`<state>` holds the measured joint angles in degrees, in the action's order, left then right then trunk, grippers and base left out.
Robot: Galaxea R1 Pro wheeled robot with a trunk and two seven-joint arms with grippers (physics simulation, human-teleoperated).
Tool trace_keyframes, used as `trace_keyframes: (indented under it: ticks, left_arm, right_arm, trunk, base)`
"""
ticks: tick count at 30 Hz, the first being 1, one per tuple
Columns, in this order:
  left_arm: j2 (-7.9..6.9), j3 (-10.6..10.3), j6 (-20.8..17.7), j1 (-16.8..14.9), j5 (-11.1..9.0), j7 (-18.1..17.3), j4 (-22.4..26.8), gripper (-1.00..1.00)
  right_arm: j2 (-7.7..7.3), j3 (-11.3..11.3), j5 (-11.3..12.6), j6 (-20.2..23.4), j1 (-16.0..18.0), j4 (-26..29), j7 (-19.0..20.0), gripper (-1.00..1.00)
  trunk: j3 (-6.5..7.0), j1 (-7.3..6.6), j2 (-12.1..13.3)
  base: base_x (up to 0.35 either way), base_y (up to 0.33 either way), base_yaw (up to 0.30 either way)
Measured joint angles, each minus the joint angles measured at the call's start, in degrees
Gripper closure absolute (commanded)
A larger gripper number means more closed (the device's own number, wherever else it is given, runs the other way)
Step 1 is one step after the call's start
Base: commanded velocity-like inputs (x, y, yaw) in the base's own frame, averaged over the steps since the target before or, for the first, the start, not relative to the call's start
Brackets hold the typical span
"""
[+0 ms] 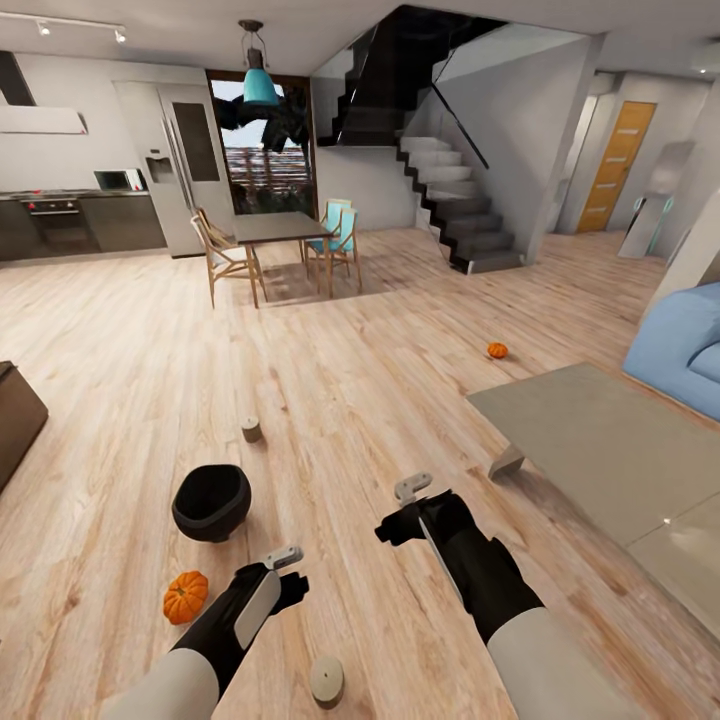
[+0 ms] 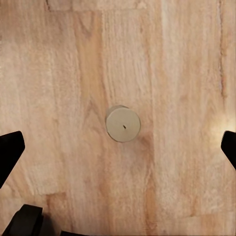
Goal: Place each of the two pumpkins and all three candles from the living room inside a cabinet in the living room (use any cabinet), then make sure every cabinet is closed, and position the cauldron so it is next to a table in the living room.
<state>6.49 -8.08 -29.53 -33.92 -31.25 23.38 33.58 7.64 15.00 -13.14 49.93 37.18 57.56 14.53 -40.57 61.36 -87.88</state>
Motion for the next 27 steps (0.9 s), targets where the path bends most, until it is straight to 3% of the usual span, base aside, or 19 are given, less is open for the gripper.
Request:
trace_keyframes:
  ticks: [6, 8, 12, 20, 27]
  left_arm:
    - [-0.24, 1.7, 1.4, 0.0, 0.1, 0.0, 0.0, -1.0]
    - [-0.31, 4.1, 3.5, 0.0, 0.1, 0.0, 0.0, -1.0]
    - [-0.3, 6.6, 4.6, 0.0, 0.1, 0.0, -0.1, -1.0]
    - [-0.36, 7.5, 4.8, 0.0, 0.1, 0.0, 0.0, -1.0]
    - [-1.67, 7.6, 4.5, 0.0, 0.1, 0.0, 0.2, -1.0]
  right_arm:
    - [0.01, 0.0, 0.0, -0.2, 0.0, -0.2, 0.0, -1.0]
    - [0.16, 0.1, -0.1, -0.2, 0.0, -1.0, 0.0, -1.0]
    - [0.19, 0.1, -0.2, -0.3, 0.0, -1.7, 0.0, -1.0]
    - [-0.22, -0.2, -0.1, -0.3, 0.0, -1.8, 0.0, -1.0]
    - [-0.26, -0.2, -0.1, -0.3, 0.0, -1.8, 0.0, -1.0]
  trunk:
    - [-1.08, 1.32, -2.4]
    - [-1.44, 1.76, -3.2]
    - [-2.15, 2.64, -4.8]
    - [-3.59, 4.39, -8.0]
    - [-4.85, 5.93, -10.8]
  base:
    - [0.0, 0.0, 0.0]
    - [0.0, 0.0, 0.0]
    - [0.0, 0.0, 0.0]
    - [0.0, 0.0, 0.0]
    - [0.0, 0.0, 0.0]
